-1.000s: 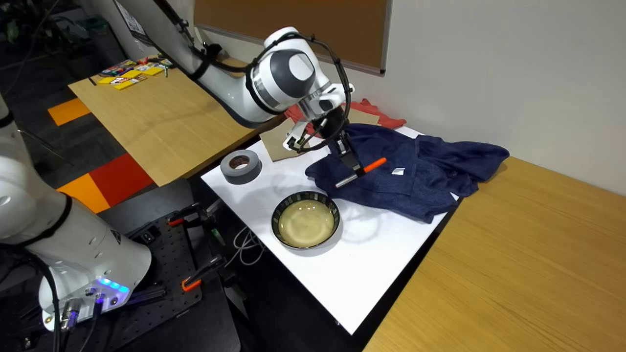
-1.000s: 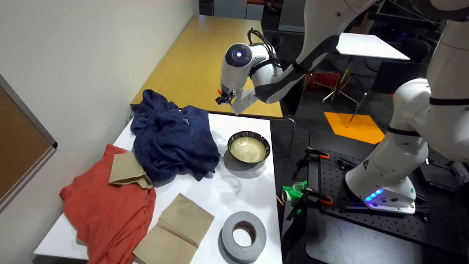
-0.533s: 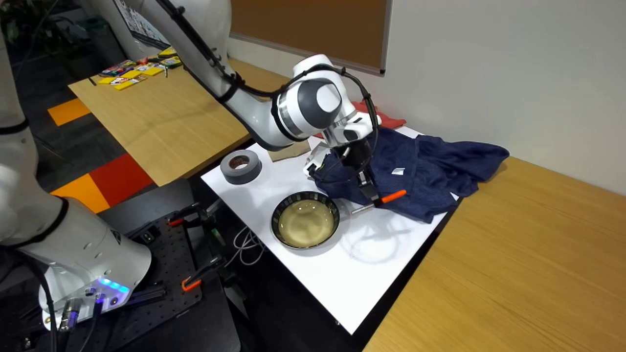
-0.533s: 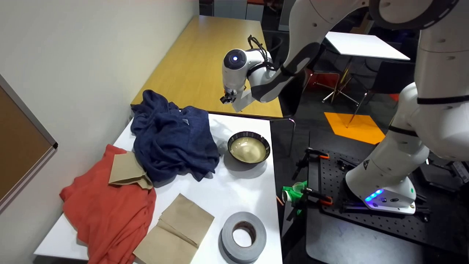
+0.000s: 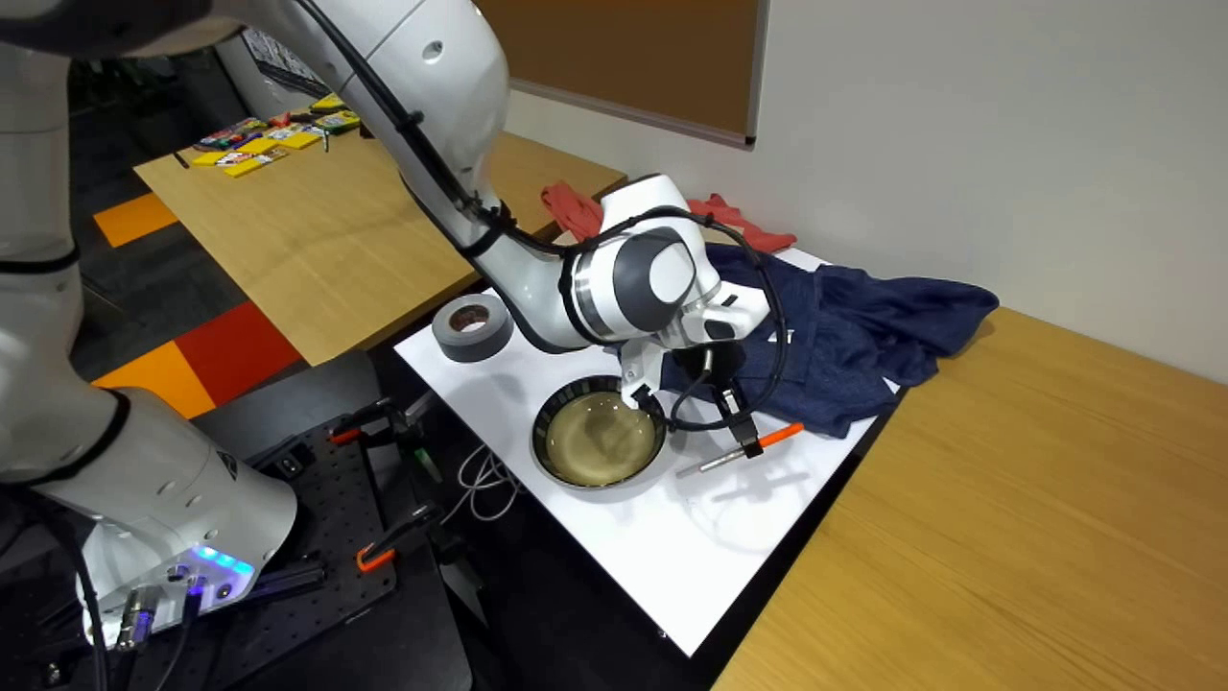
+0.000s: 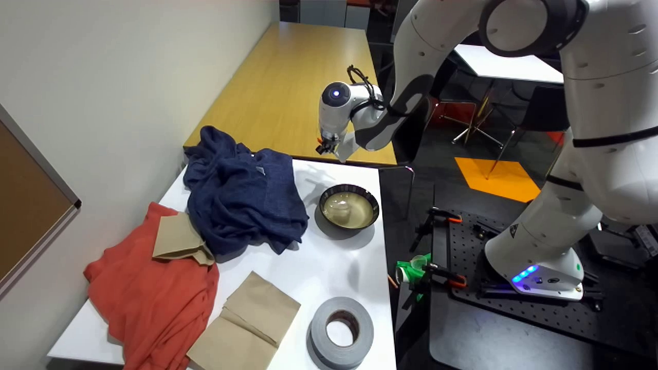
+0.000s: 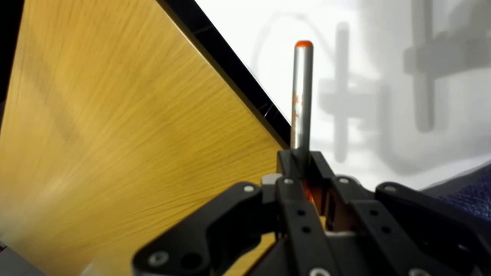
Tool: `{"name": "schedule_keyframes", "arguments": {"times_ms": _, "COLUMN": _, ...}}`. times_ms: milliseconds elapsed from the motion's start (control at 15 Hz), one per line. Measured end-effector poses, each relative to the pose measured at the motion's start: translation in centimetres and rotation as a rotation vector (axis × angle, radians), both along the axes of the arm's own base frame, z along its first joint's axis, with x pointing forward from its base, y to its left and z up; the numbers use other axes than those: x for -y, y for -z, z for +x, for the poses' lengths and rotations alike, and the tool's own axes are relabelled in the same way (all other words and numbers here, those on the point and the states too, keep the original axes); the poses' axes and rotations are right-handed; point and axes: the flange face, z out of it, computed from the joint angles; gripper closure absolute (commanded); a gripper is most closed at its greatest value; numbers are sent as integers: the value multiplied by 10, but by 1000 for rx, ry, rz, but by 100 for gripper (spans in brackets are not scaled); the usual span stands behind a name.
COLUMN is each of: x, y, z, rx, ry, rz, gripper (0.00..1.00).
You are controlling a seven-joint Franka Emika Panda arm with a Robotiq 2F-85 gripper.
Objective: Pick up the pen and move it to the right.
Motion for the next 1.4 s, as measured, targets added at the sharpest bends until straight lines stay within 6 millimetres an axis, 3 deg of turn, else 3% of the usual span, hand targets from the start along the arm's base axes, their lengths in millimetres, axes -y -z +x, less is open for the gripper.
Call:
{"name": "schedule_keyframes", "arguments": {"times_ms": 400, "x": 2, "y": 32, "z": -4, "rx": -51, "ry": -69, "rz": 51, "gripper": 96}}
{"name": "schedule_keyframes", "arguments": {"times_ms": 1067, "x": 13, "y": 68, "z": -3, "rx": -75, "ry": -81, "rz": 170, "gripper": 96}}
{"name": "schedule_keyframes", "arguments": {"times_ms": 1133, "x": 14, "y": 71, "z": -2, "rx": -77, "ry": -80, "rz": 177, "gripper": 86}}
{"name": "schedule_keyframes", "arguments": {"times_ms": 1200, "x": 14, "y": 73, "z": -1, "rx": -78, "ry": -81, "rz": 183, "gripper": 60}}
{"name": "schedule_keyframes", "arguments": {"times_ms": 1267, "x": 14, "y": 75, "z": 0, "rx": -79, "ry": -82, "rz": 187, "gripper": 60}}
{"name": "schedule_keyframes", "arguments": {"times_ms": 1400, "x": 14, "y": 78, "z": 3, "rx": -75, "ry": -76, "rz": 192, "gripper": 47}}
